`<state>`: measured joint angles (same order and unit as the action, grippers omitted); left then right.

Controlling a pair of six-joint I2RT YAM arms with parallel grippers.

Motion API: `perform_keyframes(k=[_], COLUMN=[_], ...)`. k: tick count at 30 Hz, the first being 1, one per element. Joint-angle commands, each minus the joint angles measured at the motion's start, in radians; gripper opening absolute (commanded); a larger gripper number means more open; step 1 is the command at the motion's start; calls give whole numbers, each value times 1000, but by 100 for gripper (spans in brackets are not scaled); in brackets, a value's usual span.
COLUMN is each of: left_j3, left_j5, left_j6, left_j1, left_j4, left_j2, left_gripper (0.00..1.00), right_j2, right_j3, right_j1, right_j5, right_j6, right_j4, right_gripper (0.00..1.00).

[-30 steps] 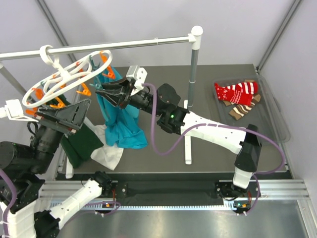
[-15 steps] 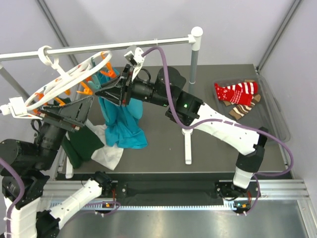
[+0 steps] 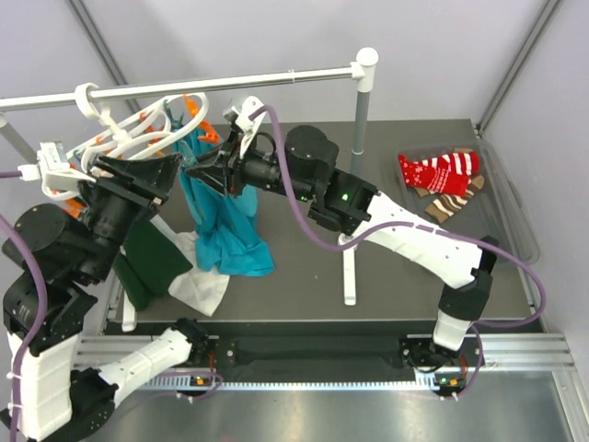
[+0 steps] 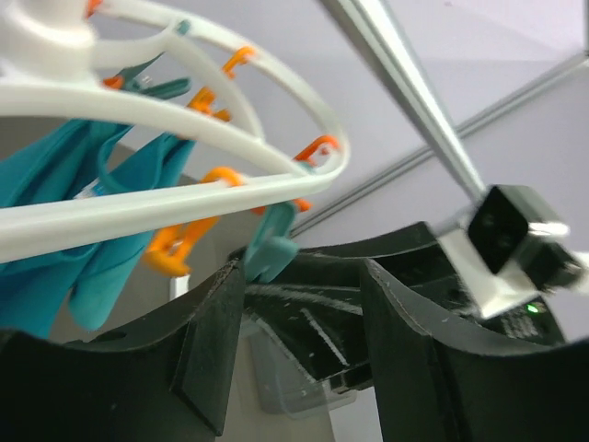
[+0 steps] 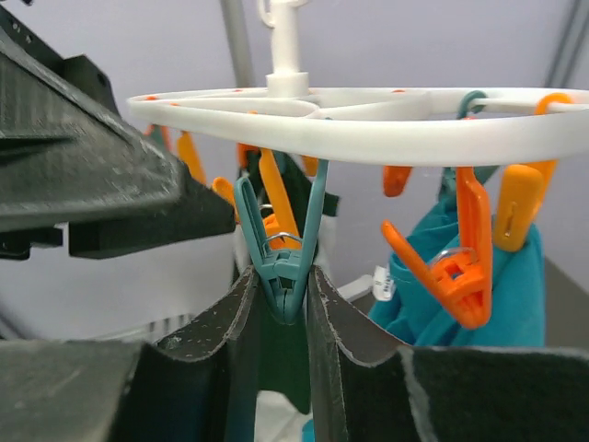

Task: Clip the socks to the hanger
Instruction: Open the clamp at the hanger.

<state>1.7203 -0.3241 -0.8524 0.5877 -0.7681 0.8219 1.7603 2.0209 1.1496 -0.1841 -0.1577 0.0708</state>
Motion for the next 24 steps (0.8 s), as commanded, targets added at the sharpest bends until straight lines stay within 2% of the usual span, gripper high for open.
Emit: perform_keyframes(k=[1,5,12,16,20,24], left_j3=[19,35,50,65,32,22], left_j5=[-96,-124,-161,-170,-265,-291], left_j6=[-65,-91,-135,-131,-152,-142], left_j1=[-3,-3,-3,-3,-3,-3], left_j4=[-135,-143,-120,-129,-131,-116], left_j2=[16,52,128,166,142,144], left_gripper=[58,58,59,60,61,61], right_j2=[-33,-30,-64,-87,-99,-104], right_j3=[2,-30,-155,-232,-251,-266], right_j1=[25,64,119,136,148,163], right_j5=[127,302,458,517,534,531], right_j6=[200,357,561,655,688,725], right_j4=[-23,-66,-247,-337,-358,-374], right_gripper=[0,0,0,0,0,0])
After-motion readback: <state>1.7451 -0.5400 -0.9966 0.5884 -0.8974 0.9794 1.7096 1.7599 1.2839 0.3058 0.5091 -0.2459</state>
